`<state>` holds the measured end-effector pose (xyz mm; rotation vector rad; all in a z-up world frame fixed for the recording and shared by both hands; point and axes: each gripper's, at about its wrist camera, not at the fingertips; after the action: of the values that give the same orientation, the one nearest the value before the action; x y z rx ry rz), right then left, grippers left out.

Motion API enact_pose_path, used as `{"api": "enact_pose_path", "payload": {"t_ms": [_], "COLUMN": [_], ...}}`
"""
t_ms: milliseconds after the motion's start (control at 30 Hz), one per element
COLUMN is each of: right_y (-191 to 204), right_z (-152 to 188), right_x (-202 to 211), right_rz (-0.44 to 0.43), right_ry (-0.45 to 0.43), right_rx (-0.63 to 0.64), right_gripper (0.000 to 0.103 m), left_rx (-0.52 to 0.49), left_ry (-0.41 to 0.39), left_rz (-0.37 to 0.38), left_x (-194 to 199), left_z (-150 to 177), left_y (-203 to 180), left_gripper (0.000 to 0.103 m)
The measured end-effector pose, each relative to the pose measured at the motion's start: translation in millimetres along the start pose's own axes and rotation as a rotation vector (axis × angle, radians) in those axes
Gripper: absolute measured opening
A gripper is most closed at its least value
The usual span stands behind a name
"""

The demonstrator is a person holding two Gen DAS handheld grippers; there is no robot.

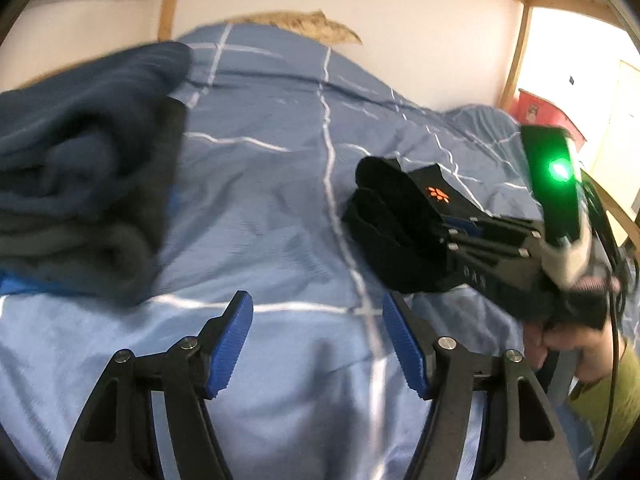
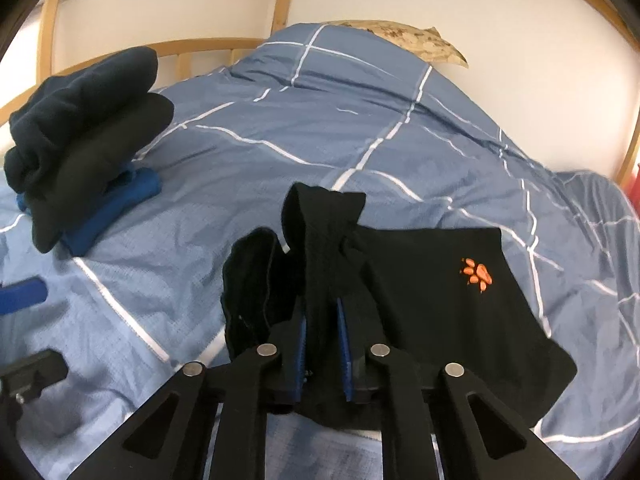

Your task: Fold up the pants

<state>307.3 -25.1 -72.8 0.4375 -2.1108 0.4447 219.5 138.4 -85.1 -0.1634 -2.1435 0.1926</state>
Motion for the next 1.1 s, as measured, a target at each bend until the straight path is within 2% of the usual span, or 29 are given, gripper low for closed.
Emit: {"api": "enact_pose_path", "payload": {"t_ms": [100, 267, 433, 567, 600, 700, 767, 867, 1033, 1100], "right_y": [-13, -34, -43, -45, -46, -49, -51, -54, -54, -52], "right_z": [6, 20, 23, 26, 27, 29, 30, 31, 30, 27], "right_x": [0, 0, -2, -3, -3, -5, -6, -10, -15, -13], "right_rz": [-0.017, -0.07, -0.132, -0.155, -0.158, -0.175, -0.179, -0.166, -0.193, -0.218], "right_ry": [-0.002, -0.026, -0.052, -0.065, -0.068, -0.073, -0.069, -0.051, -0.032, -0.031], "right_rx": [-0.026, -0.099, -0.138, -0.141, -0.143, -0.152, -0.16, -0.177, -0.187, -0.182], "right_gripper": [0.01, 0.01, 0.01, 0.01, 0.01, 0.01, 0.01, 0.01, 0.011, 0.017], "left_rx": [0.032, 0.126, 0.207, 0.178, 0.174, 0.163, 0.158, 0.178, 0.198, 0.206], "left_ry": [0.053, 0.064, 0.114, 0.138, 0.142, 0.16, 0.182, 0.164, 0.132, 0.099], "left_rz": [0.078, 0.192, 0.249, 0.218, 0.216, 0.187, 0.197, 0.204, 0.199, 0.2], "left_x": [-15, -33, -61, -75, -77, -86, -91, -88, -86, -80], "left_z": [-22, -57, -76, -83, -84, -89, -88, -84, -75, -70], "left_y": [-6, -9, -11, -25, -27, -32, -30, -21, -7, -2], "left_gripper": [0.064, 0.064, 0.064, 0.063, 0.061, 0.037, 0.034, 0.016, 0.013, 0.013]}}
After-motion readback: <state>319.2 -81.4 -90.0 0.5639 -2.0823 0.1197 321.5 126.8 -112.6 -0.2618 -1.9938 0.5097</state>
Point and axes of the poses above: each gripper's, at about its wrist camera, not at the fingertips, and x roughly against the way its jaws point, y to its left, z to its underside, and after that the axes turned 14 degrees about y, right-handed
